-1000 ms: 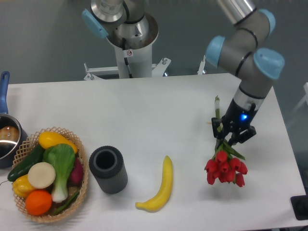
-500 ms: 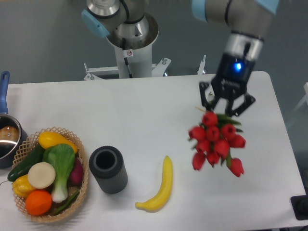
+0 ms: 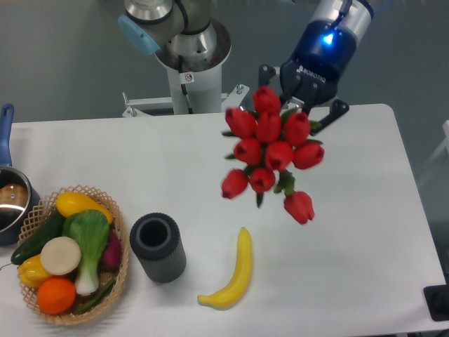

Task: Pick up the flowers from the table
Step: 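Hold the red tulips raised above the table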

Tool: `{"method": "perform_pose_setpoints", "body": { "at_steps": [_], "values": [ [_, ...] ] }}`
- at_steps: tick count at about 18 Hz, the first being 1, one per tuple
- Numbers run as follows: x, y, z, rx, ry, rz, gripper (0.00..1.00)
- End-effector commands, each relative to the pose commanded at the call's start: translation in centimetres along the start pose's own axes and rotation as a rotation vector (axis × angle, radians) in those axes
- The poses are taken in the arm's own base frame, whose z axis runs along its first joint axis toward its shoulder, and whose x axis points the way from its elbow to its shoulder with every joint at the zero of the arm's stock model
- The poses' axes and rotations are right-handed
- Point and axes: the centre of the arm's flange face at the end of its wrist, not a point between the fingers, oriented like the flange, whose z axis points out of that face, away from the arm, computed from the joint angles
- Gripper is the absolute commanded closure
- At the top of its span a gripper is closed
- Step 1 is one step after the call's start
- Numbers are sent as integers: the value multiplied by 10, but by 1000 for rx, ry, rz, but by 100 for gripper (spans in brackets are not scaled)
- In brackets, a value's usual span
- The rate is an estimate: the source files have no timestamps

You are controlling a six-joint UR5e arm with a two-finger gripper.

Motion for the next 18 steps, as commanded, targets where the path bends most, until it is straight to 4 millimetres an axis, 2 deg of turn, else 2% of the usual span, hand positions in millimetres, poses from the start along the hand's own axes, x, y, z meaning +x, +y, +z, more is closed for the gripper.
{"method": "perform_pose_setpoints", "body": {
  "at_steps": [18],
  "values": [
    [-3,7,-4,9,-1,-21,62]
  ]
}}
